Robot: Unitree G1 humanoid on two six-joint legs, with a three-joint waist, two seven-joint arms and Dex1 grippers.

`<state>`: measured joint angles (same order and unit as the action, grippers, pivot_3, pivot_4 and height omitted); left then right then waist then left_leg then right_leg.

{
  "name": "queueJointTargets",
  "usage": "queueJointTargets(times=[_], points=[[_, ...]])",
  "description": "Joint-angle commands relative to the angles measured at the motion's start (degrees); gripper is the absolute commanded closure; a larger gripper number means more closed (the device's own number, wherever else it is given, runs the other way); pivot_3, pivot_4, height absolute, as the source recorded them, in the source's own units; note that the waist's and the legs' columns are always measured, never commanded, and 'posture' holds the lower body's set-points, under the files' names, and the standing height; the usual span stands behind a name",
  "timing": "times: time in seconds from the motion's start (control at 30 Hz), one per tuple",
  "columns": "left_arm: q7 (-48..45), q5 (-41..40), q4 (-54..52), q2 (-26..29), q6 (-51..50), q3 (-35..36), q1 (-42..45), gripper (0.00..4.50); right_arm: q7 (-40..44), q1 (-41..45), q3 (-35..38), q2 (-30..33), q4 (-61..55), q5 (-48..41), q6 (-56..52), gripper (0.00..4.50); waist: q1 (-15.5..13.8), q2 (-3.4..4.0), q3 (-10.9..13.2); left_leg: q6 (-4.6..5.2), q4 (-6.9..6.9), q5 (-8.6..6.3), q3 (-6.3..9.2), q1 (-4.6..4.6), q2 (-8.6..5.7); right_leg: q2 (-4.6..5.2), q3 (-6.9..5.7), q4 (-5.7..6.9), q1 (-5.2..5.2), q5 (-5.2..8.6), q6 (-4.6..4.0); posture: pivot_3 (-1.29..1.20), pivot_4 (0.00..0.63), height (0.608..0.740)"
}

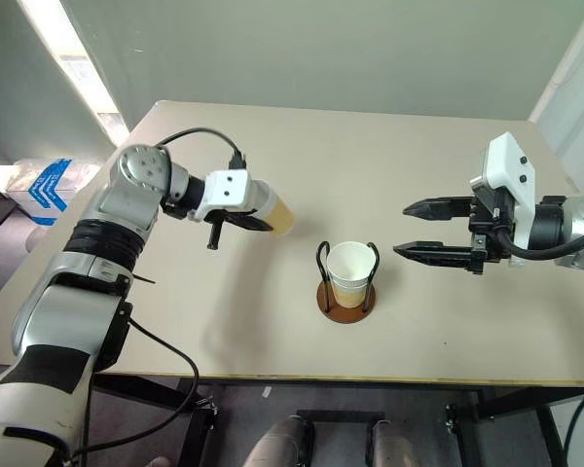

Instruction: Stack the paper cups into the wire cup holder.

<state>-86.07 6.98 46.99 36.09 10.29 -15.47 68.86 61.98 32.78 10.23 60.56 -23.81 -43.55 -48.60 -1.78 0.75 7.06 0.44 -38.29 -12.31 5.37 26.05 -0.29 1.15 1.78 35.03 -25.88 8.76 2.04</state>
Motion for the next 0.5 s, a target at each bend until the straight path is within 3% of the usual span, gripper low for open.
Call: queueJointTargets(times=[0.03,0.27,0.5], points=[[-6.13,-9.04,-13.27,0.91,-8.77,1.61,0.24,4.44,2.74,-2.06,3.27,2.75,-0.66,-0.34,1.61,1.51,-0.05,0.0,0.0,0.02,-0.01,-0.01,-0.01,0.01,0.0,0.0,0.0,-0.01,0.0,0.0,0.02,0.0,0.15,0.74],[-6.43,-23.23,-28.43,4.02,-20.43,-3.38,1.27,4.44,6.1,-7.9,8.54,4.27,-4.05,-3.2,3.87,1.51,0.07,0.02,-0.01,0.07,-0.02,-0.04,-0.09,-0.02,0.04,0.02,0.02,0.03,0.02,0.06,0.11,0.0,0.15,0.74],[-6.43,-30.51,-29.88,2.77,-23.77,-7.66,4.91,4.44,7.1,-11.96,14.87,6.44,-7.49,-9.14,0.94,1.51,-0.08,0.02,-0.01,0.11,-0.22,0.0,-0.1,-0.06,0.04,0.03,0.06,-0.02,0.19,0.09,0.11,0.0,0.15,0.74]])
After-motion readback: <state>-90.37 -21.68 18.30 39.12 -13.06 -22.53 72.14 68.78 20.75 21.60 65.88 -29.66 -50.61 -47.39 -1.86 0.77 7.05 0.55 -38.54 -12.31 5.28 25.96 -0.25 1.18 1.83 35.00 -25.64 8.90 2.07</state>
